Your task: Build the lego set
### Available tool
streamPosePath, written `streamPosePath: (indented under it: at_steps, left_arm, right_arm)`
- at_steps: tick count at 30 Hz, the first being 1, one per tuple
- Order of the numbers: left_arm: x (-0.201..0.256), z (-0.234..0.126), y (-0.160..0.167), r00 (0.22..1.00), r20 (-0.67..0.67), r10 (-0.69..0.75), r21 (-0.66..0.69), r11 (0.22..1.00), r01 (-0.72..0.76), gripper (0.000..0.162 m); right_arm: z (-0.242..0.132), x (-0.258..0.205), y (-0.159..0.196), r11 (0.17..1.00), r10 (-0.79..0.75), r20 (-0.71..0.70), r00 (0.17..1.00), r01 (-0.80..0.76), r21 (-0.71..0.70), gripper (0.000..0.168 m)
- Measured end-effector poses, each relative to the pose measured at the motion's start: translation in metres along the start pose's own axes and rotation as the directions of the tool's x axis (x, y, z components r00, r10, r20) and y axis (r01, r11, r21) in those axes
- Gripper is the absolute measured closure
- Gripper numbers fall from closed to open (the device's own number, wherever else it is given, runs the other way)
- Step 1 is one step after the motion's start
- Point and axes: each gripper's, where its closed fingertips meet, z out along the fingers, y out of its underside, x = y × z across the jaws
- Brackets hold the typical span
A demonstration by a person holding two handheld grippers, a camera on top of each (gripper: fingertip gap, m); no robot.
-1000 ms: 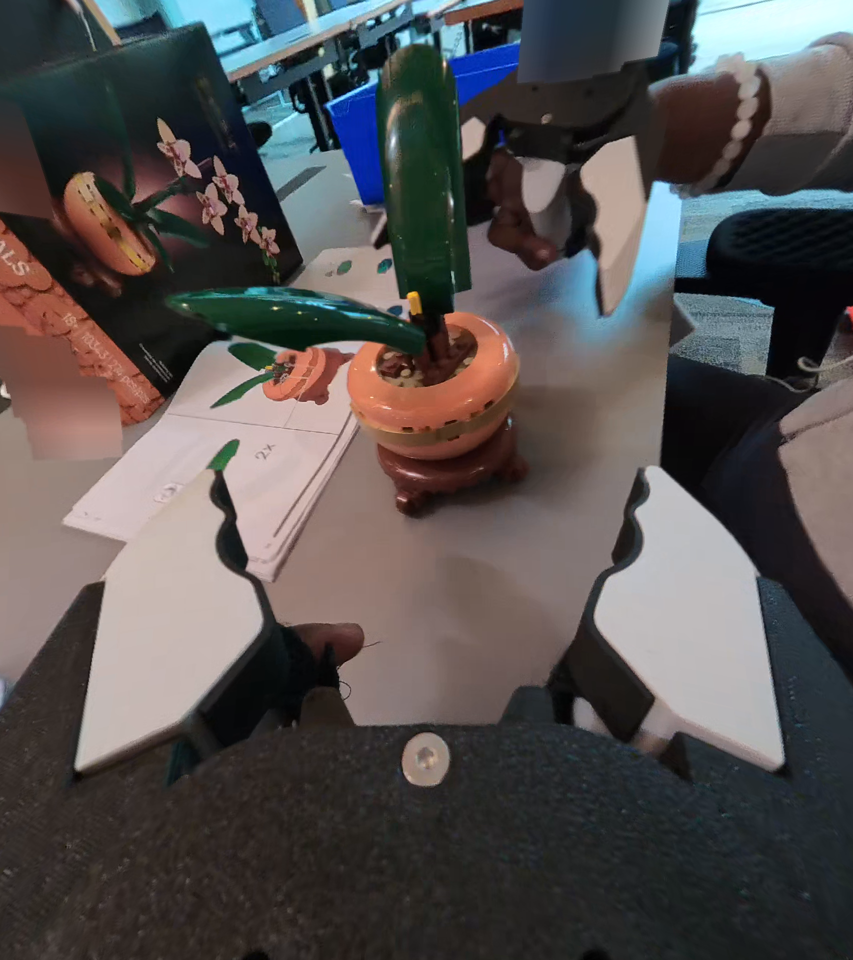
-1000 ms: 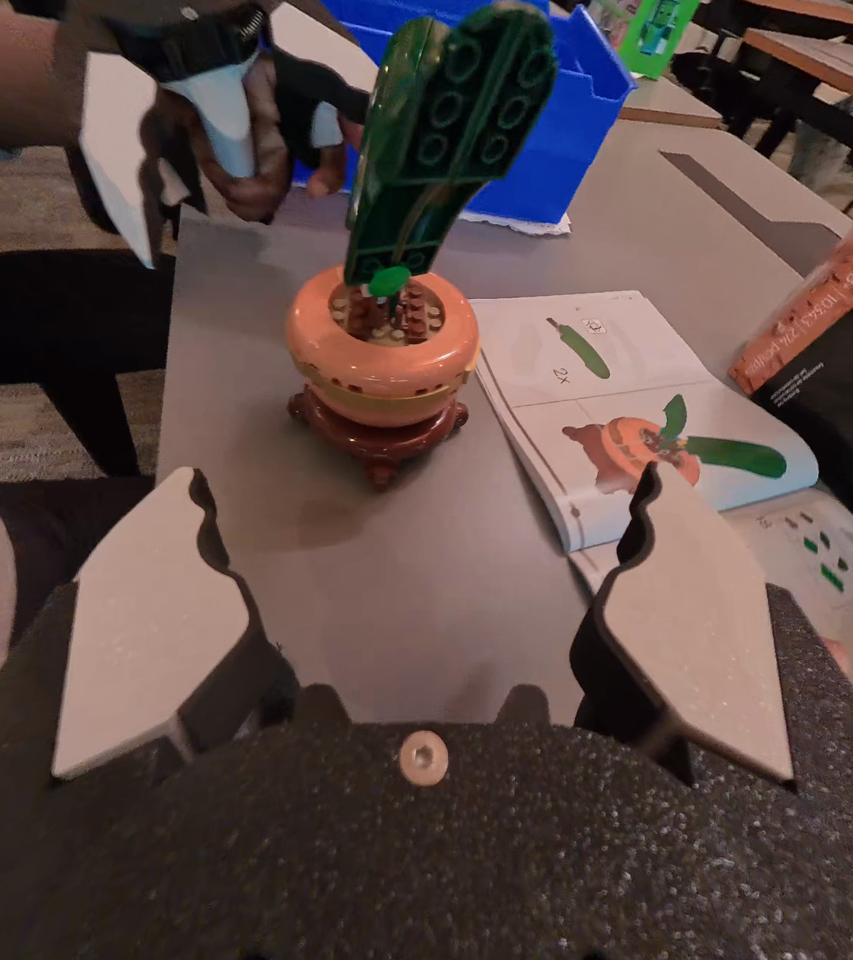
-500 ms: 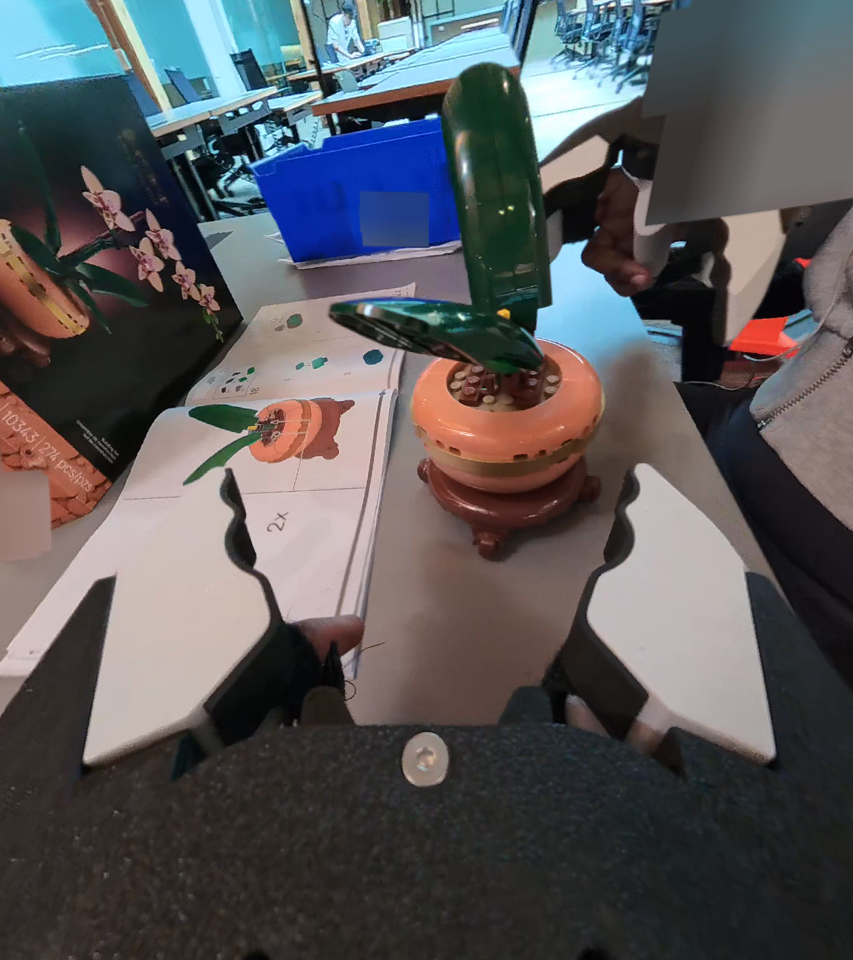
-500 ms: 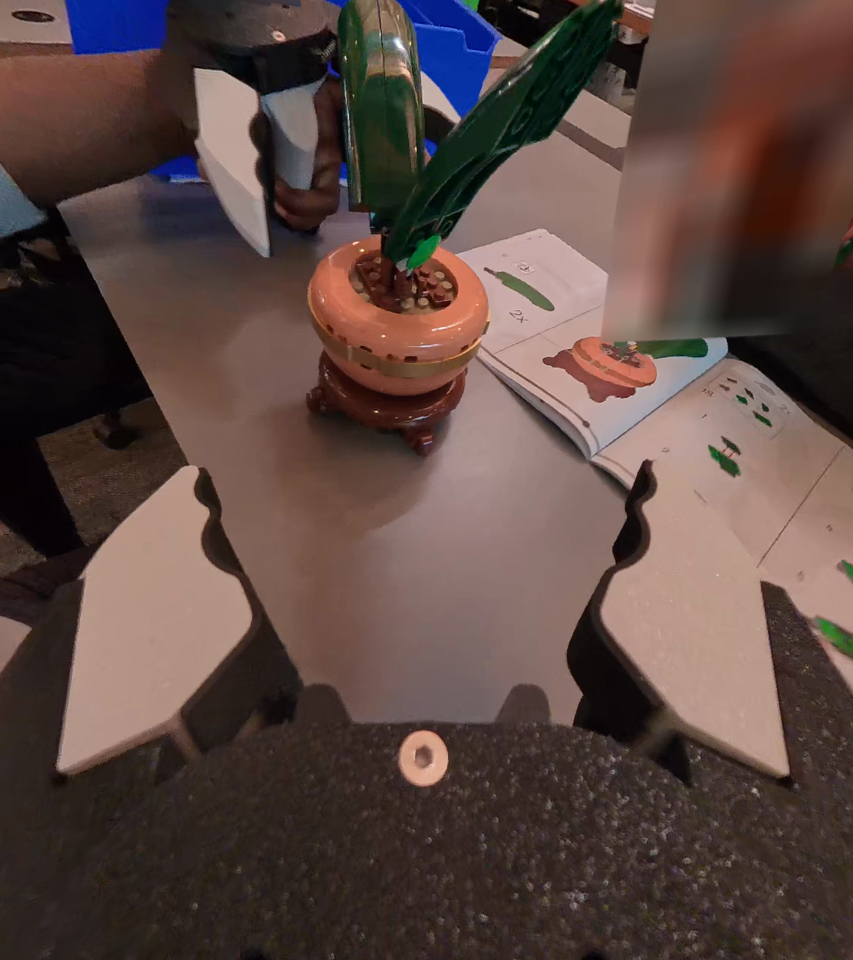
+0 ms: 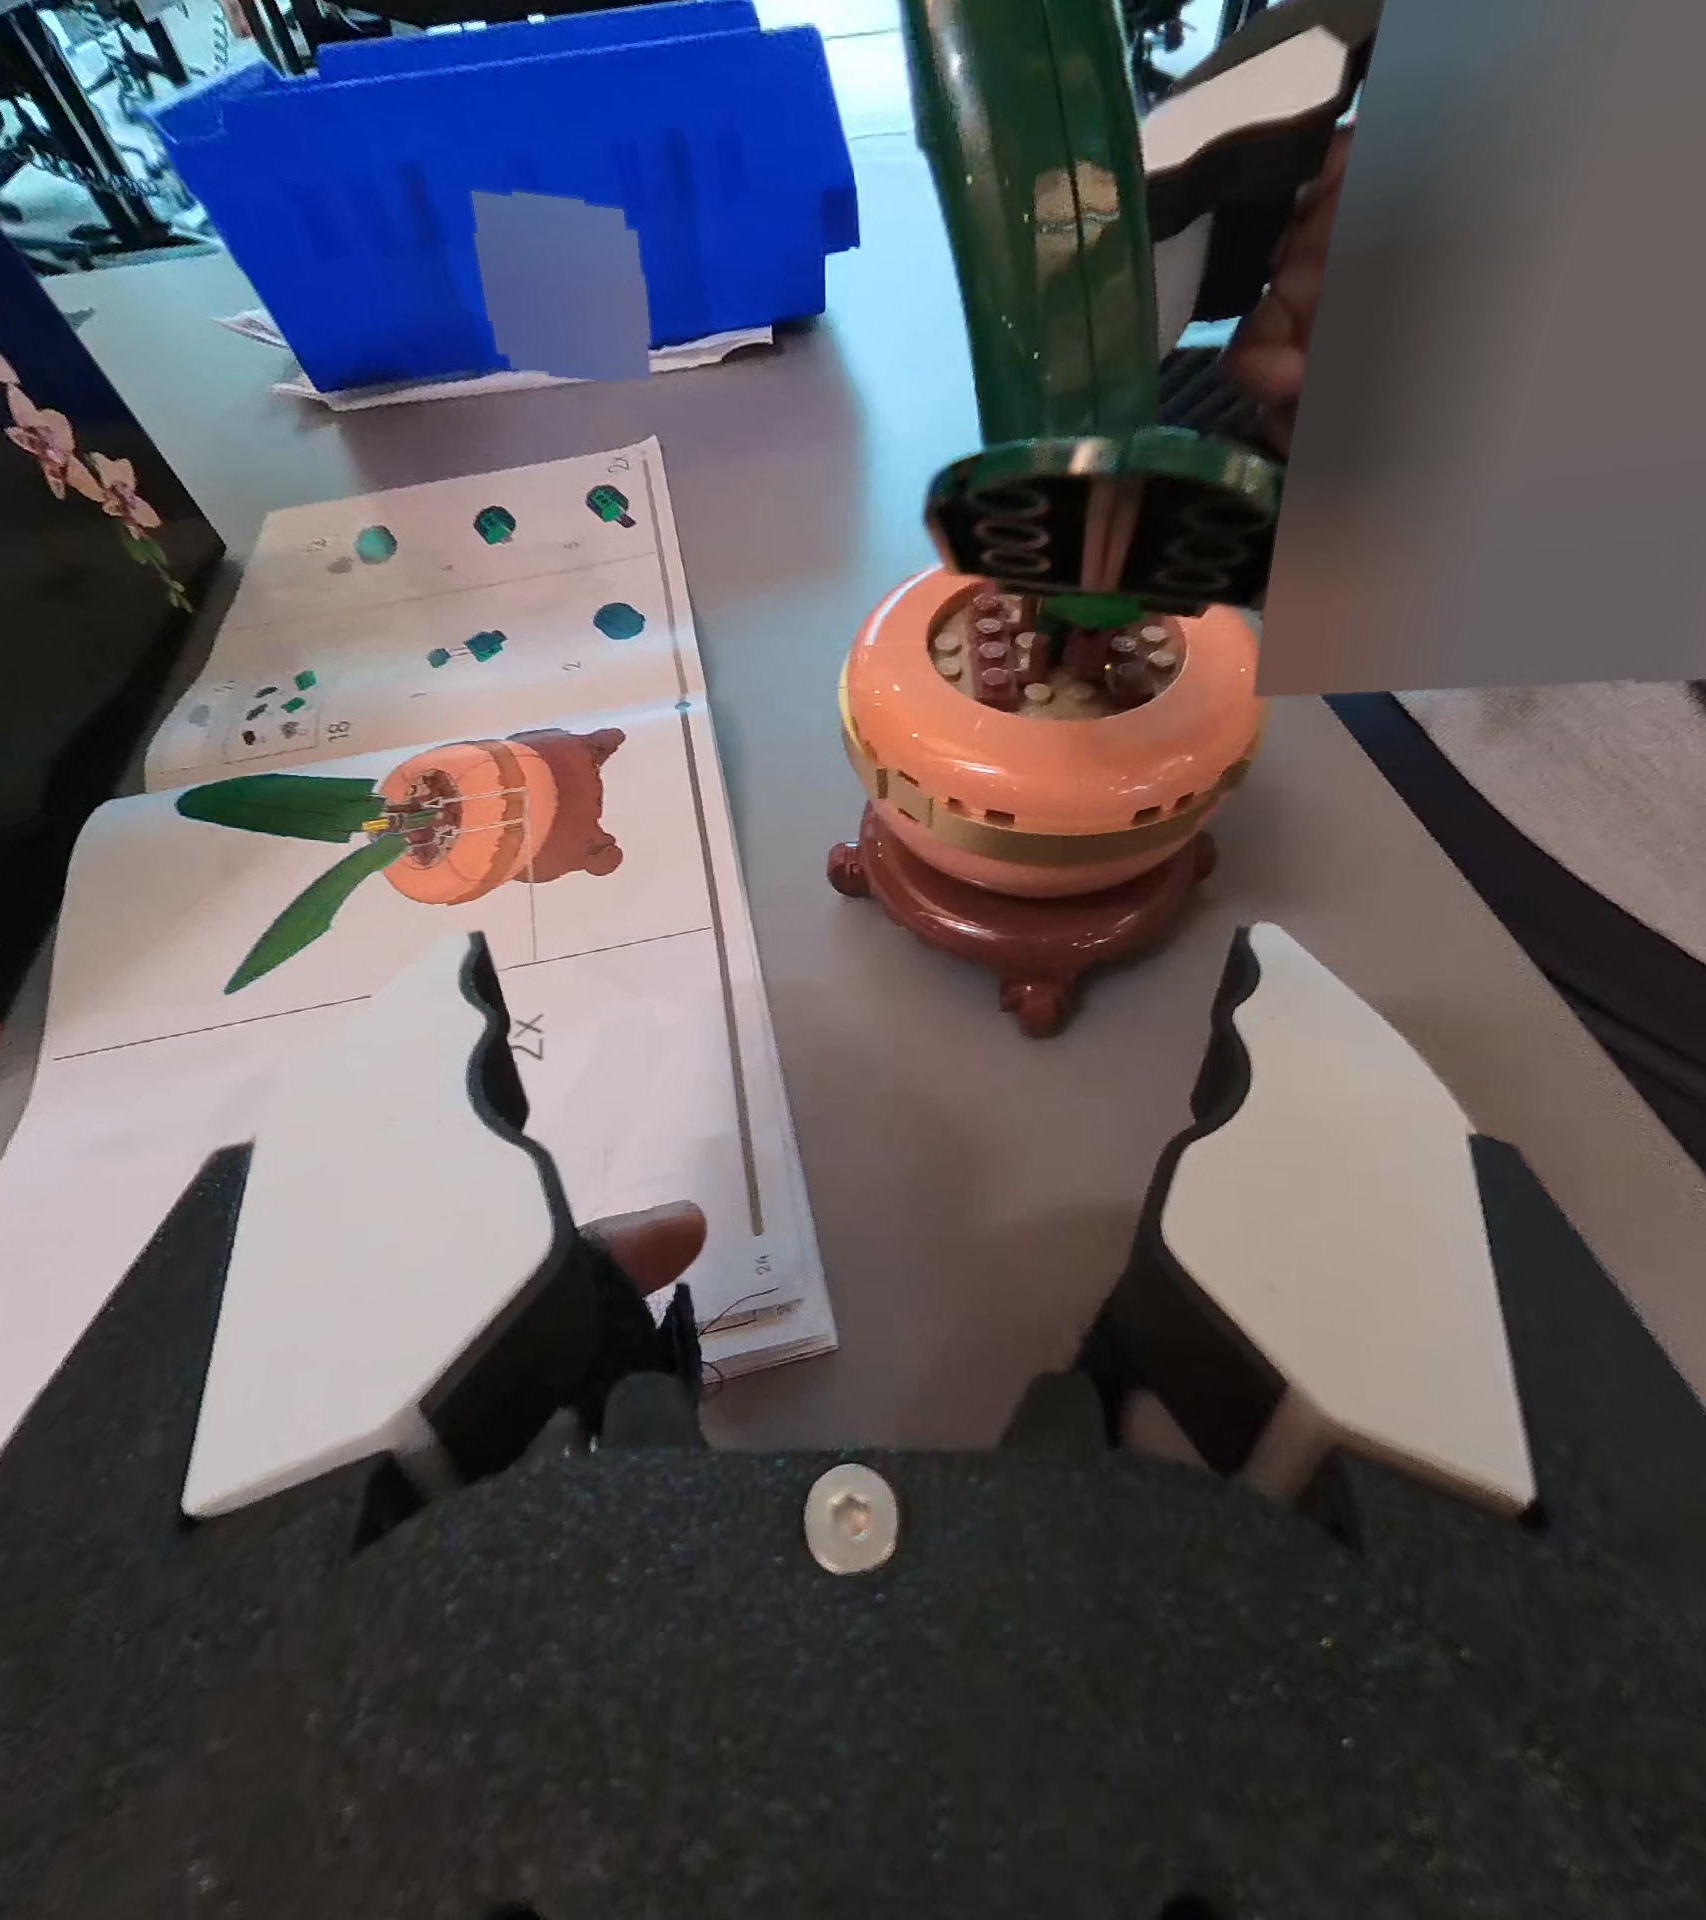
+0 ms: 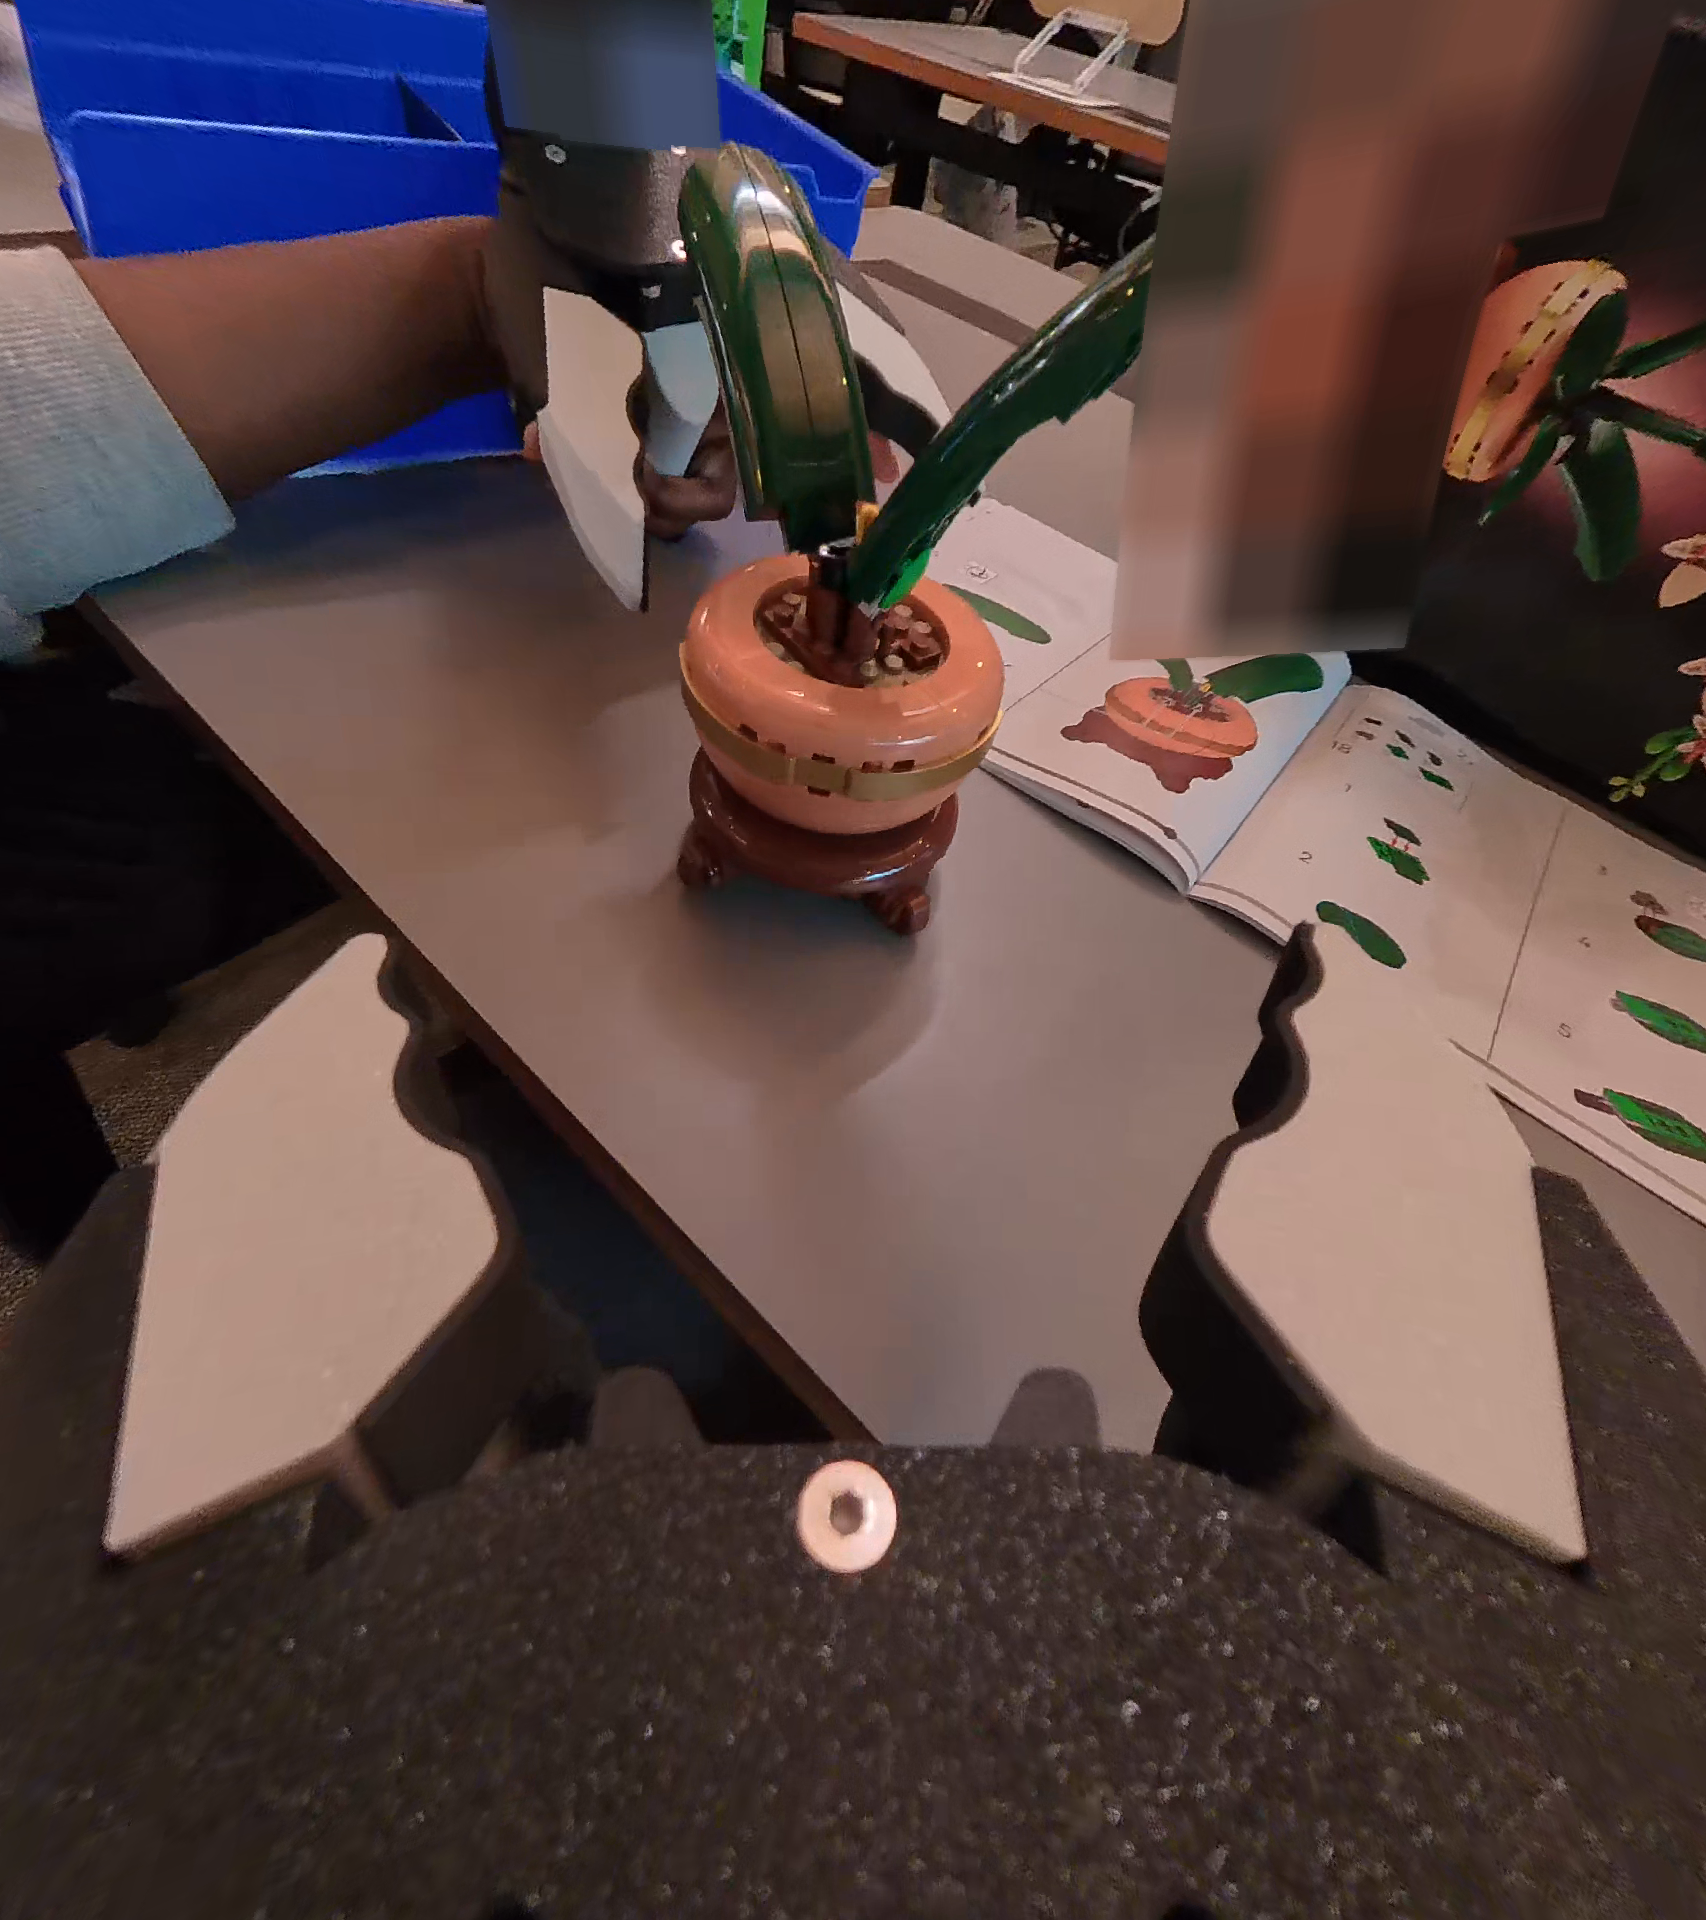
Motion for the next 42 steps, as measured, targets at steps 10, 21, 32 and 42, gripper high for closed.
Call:
streamPosePath:
  at_steps: [10,21,32,42]
  left_arm:
    - [-0.002,-0.004,-0.003,1.000,-0.003,0.015,0.037,0.999,-0.015,0.041]
    - [-0.003,-0.005,-0.007,0.981,0.176,-0.087,-0.005,0.996,0.089,0.028]
    - [-0.012,-0.042,-0.018,0.804,0.560,-0.200,0.025,0.974,0.225,0.026]
    - [-0.018,-0.067,-0.009,0.720,0.657,-0.222,-0.003,0.955,0.297,0.029]
  right_arm:
    - [0.001,-0.005,-0.003,1.000,0.003,-0.031,1.000,-0.004,-0.008,0.023]
    - [0.005,0.027,-0.007,0.991,-0.132,0.057,0.990,0.130,0.042,0.026]
    - [0.041,0.141,-0.021,0.981,-0.127,0.055,0.990,0.133,-0.140,0.034]
    - [0.081,0.156,-0.020,0.979,-0.092,0.130,0.987,0.114,-0.168,0.040]
